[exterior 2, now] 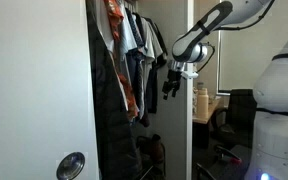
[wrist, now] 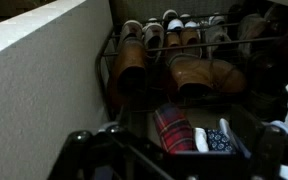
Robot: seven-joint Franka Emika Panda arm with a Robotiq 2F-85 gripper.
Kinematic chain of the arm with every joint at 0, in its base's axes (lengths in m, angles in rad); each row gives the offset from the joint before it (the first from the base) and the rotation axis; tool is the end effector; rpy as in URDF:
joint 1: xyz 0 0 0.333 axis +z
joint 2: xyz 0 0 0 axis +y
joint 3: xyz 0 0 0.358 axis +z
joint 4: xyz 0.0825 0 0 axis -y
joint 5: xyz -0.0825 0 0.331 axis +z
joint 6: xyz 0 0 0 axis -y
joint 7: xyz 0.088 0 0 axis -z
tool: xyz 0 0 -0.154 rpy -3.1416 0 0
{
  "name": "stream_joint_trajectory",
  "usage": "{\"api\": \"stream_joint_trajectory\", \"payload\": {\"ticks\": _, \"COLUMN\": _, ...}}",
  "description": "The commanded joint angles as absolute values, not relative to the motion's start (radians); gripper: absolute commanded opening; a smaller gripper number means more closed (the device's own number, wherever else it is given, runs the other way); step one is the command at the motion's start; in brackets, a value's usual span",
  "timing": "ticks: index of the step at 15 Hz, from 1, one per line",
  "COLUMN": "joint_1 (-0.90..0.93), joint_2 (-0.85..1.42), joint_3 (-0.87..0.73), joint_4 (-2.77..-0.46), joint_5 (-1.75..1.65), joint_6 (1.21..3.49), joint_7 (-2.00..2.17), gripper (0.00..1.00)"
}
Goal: Put the right boot beside the left boot
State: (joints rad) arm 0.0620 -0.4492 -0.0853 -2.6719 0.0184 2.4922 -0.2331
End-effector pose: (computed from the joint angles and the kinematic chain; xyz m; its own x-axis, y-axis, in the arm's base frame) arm 0.3579 -0.0085 0.4305 0.9437 0.1929 0.2688 0.1973 -0.9803 0.0108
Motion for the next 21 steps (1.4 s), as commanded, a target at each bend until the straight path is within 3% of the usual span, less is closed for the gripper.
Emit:
{"api": "stream_joint_trajectory", "payload": {"ticks": 1, "joint_1": 0.058, "joint_2": -0.45, "joint_3": -0.08, "joint_4": -2.67, "joint_5": 0.021, "joint_6": 2.489, "joint_7": -0.234, "gripper": 1.0}}
{"api": "stream_joint_trajectory", "payload": {"ticks": 21, "joint_1": 0.035, "joint_2": -0.351, "joint_3": -0.083, "joint_4": -2.663, "joint_5": -0.006, "joint_6": 2.572, "joint_7": -0.239, "gripper": 1.0}}
